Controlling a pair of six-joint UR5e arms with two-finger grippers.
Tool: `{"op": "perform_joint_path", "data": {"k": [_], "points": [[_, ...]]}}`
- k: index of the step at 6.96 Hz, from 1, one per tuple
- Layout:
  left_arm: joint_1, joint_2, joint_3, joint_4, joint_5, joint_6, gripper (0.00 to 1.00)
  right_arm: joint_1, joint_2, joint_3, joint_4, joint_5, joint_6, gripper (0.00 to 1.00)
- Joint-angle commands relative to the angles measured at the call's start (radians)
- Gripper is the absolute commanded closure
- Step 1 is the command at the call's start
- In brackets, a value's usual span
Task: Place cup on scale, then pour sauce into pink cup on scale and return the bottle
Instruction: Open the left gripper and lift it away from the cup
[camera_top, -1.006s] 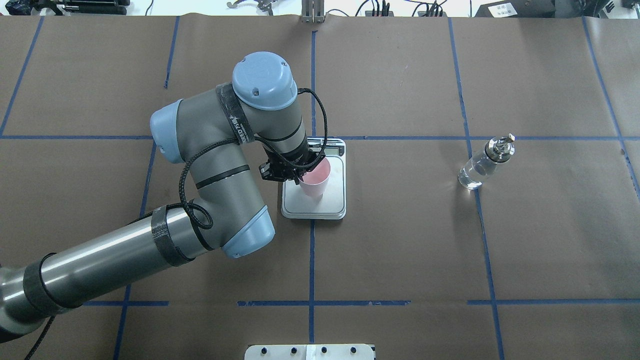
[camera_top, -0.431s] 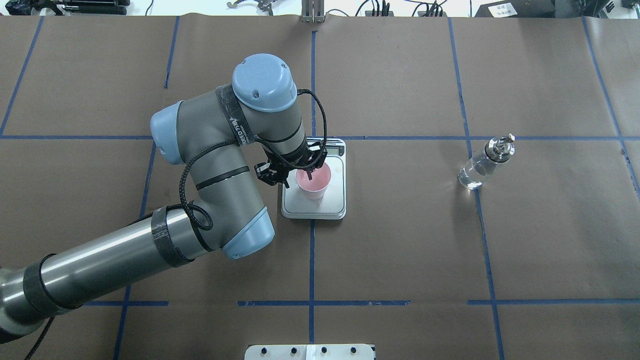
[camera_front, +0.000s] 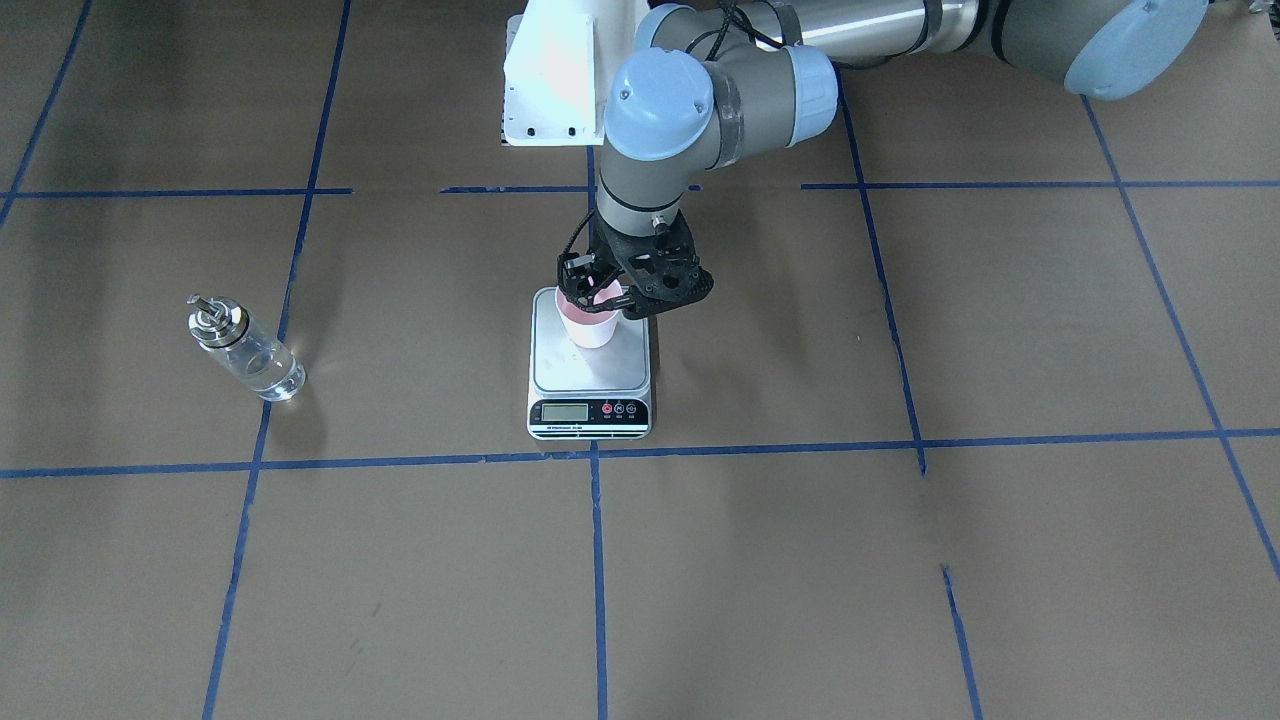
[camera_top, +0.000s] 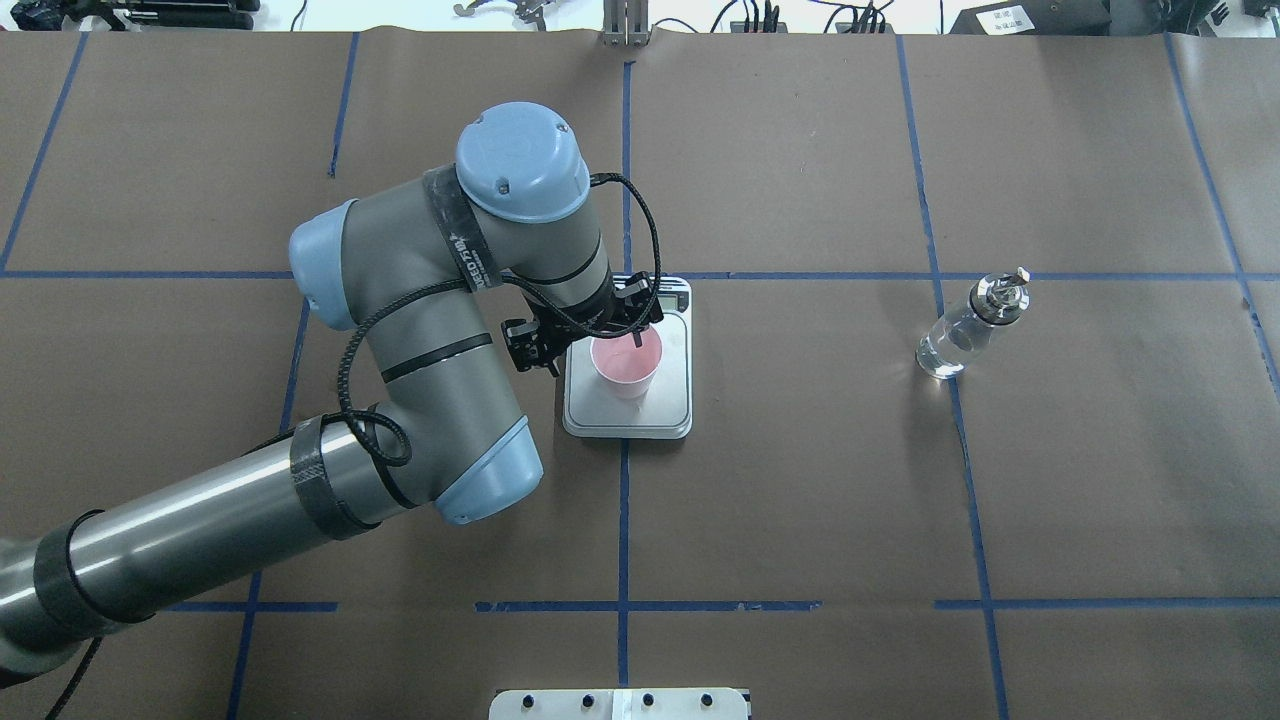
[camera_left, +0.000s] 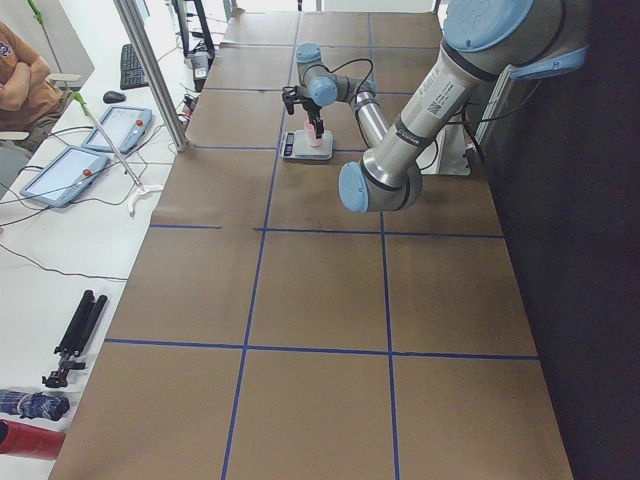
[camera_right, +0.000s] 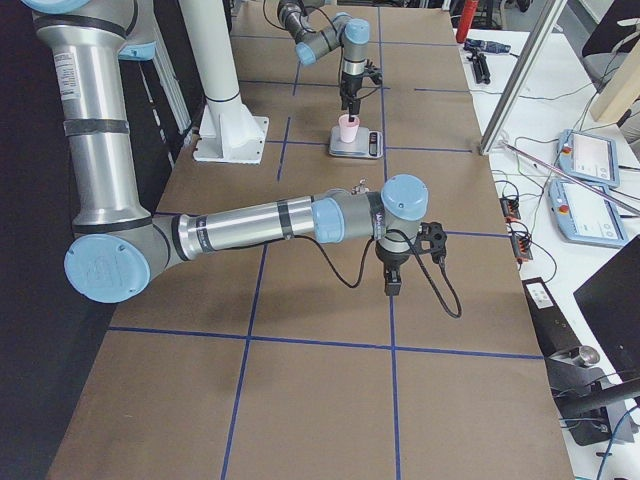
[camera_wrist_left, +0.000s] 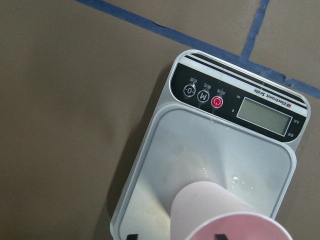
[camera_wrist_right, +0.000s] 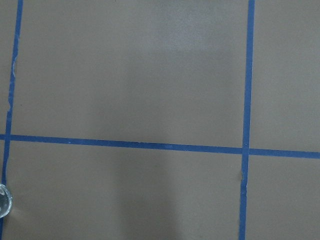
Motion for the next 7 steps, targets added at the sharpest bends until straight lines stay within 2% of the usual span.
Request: {"op": "perform_joint_path", "data": {"k": [1,3,4,5,6,7], "points": [[-0.016,0.160,-0.294,0.042,0.002,0.084,0.00,0.000,-0.012,0.019,-0.001,-0.014,0.001,0.00],[-0.088,0.240,-0.494,0.201,0.001,0.289,0.00,-0.005,-0.043,0.074,0.000,-0.012,0.080,0.00],[-0.142,0.299,-0.545,0.202,0.001,0.384,0.00,-0.033,-0.052,0.145,0.002,-0.024,0.238,0.00],[-0.209,0.323,-0.547,0.203,-0.002,0.491,0.00,-0.093,-0.057,0.233,-0.003,-0.071,0.334,0.00],[-0.226,0.406,-0.588,0.194,-0.002,0.540,0.00,-0.145,-0.066,0.307,-0.010,-0.078,0.403,0.00],[-0.268,0.441,-0.614,0.190,-0.002,0.601,0.00,-0.190,-0.089,0.379,-0.001,-0.079,0.478,0.00]]}}
